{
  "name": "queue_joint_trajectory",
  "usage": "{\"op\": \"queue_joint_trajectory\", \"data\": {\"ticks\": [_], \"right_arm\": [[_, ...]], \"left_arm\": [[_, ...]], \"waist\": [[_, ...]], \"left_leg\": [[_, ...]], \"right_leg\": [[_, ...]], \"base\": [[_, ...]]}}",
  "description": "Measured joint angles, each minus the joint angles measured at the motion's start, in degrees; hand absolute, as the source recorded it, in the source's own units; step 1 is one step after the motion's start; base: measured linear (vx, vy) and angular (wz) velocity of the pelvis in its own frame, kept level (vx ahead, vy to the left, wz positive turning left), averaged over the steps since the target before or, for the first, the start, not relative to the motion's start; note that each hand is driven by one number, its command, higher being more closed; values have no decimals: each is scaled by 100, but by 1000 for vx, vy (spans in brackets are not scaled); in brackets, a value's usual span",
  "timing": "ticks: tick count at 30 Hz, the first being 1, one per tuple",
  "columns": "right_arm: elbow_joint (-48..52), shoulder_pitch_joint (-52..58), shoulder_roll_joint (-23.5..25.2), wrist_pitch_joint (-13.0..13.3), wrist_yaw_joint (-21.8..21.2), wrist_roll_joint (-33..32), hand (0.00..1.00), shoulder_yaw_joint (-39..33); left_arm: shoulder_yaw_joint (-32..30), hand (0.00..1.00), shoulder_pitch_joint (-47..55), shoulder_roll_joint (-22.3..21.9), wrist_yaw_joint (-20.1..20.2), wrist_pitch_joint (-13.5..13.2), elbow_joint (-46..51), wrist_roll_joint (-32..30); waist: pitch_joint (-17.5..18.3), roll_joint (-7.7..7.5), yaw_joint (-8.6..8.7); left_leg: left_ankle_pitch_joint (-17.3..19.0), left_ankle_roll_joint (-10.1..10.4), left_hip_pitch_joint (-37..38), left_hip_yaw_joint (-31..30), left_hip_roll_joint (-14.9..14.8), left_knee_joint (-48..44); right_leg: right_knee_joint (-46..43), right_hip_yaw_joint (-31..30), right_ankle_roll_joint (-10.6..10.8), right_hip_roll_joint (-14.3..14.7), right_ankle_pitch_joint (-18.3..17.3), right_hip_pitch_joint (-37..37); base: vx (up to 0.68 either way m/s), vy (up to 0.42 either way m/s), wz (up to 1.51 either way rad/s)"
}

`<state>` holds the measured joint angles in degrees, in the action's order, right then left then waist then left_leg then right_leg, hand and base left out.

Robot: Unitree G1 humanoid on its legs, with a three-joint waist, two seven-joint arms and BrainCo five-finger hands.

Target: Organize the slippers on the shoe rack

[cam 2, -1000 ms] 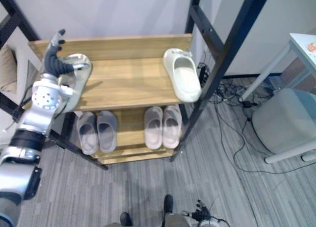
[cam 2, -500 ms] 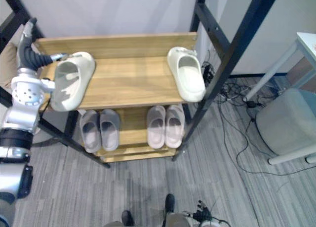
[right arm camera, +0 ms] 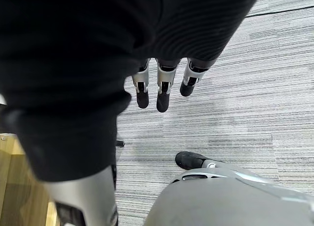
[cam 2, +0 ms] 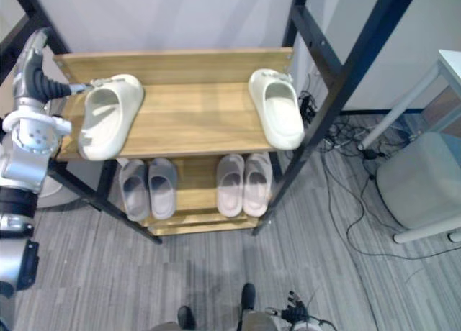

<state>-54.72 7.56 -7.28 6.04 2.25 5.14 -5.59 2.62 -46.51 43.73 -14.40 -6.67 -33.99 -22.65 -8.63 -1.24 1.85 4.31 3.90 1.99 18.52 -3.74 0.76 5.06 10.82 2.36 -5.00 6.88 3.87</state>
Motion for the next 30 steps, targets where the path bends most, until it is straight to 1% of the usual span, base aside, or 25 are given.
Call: {"op": "queue_joint_trajectory", "data": {"ticks": [5,12,14,17,18,20,22,24,30], "right_arm": [[0,8,0,0,-2,-23,0,-1],[1,-7,2,0,-6,-127,0,-102],[2,-9,17,-1,-7,-128,0,-101],[10,-24,59,3,0,-107,0,-99],[10,-23,58,4,2,-106,0,-99],[0,-20,59,-1,9,-98,0,-96],[4,-56,62,-1,11,-79,0,-91],[3,-68,63,2,20,-81,0,-100],[4,-93,72,2,25,-79,0,-99]], "left_arm": [[228,0,-1,47,100,88,-162,-89],[368,0,-6,49,114,94,-249,-132],[399,0,-147,54,121,102,-277,-202],[532,0,-248,50,126,135,-420,-209],[533,100,-298,52,126,143,-446,-208],[588,100,-434,49,129,172,-610,-206],[609,100,-477,47,131,204,-620,-200],[630,100,-529,48,225,204,-656,-193],[644,100,-731,-7,221,197,-779,-152]], "waist": [[-5,-13,23],[-27,-20,59],[-62,-16,57],[-83,-13,71],[-83,-13,64],[-98,-17,76],[-132,-33,105],[-168,-27,116],[-171,-26,169]], "left_leg": [[13,-13,1,72,1,0],[37,-24,-51,161,11,-3],[43,-34,-107,170,16,-43],[138,-45,-164,220,-4,-206],[140,-46,-191,253,-2,-213],[147,-57,-204,284,12,-221],[241,-67,-314,327,-15,-417],[241,-67,-303,388,-12,-415],[241,-67,-292,459,-11,-399]], "right_leg": [[0,-52,0,0,0,29],[-79,-140,-13,-5,-14,168],[-108,-155,-15,-16,-15,231],[-143,-202,-15,-22,-16,258],[-175,-228,-15,-27,-16,315],[-185,-270,-12,-42,-13,353],[-238,-333,-11,-45,-13,430],[-272,-368,-10,-46,-12,463],[-275,-420,-7,-36,-8,495]], "base": [[-11,-6,-4],[-10,-6,-8],[0,0,0],[-22,-5,-7],[-46,-8,-12],[-49,-5,-13],[-31,-4,-13],[-20,-9,-11],[-4,-12,-5]]}}
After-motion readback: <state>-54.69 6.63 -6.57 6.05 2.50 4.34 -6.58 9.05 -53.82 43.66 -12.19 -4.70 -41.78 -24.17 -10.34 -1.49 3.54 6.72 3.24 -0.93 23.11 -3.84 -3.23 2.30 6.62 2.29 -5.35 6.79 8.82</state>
